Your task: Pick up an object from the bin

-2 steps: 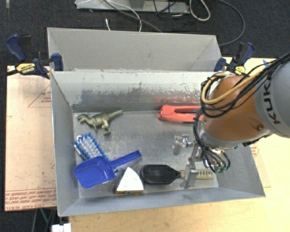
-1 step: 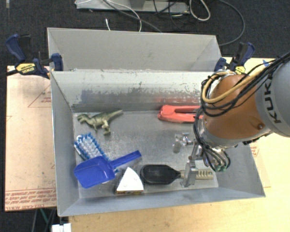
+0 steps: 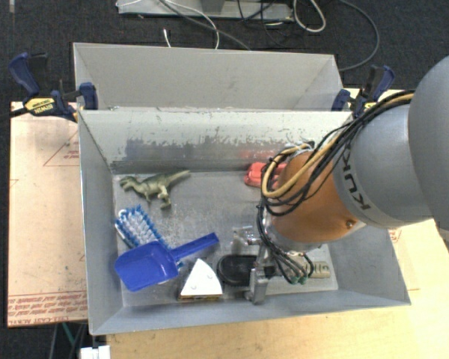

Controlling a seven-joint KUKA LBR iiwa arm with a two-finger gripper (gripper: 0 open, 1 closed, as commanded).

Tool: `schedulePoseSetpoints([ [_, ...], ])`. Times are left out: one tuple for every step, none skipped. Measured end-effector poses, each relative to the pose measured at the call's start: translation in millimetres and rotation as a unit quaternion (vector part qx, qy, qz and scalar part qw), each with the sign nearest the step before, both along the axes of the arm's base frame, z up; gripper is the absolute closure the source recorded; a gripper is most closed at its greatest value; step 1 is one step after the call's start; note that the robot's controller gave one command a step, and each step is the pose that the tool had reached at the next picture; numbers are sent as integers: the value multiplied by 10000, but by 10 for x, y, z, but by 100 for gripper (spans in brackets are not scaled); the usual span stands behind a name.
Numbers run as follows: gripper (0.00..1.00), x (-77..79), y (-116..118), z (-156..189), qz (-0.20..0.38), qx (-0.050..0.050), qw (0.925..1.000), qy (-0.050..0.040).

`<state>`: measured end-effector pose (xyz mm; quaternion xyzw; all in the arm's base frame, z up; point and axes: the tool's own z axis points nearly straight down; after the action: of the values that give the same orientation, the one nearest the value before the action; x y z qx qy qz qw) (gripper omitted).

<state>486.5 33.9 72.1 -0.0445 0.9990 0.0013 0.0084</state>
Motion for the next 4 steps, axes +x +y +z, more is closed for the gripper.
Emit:
schedulePoseSetpoints([
  [0, 5, 116, 579, 358, -21, 9994, 14],
  [0, -65, 133, 269, -281, 3, 9996, 32],
  [0, 59, 102, -16, -382, 1, 9993, -17],
  [100, -36, 162, -30, -290, 5, 9996, 19],
])
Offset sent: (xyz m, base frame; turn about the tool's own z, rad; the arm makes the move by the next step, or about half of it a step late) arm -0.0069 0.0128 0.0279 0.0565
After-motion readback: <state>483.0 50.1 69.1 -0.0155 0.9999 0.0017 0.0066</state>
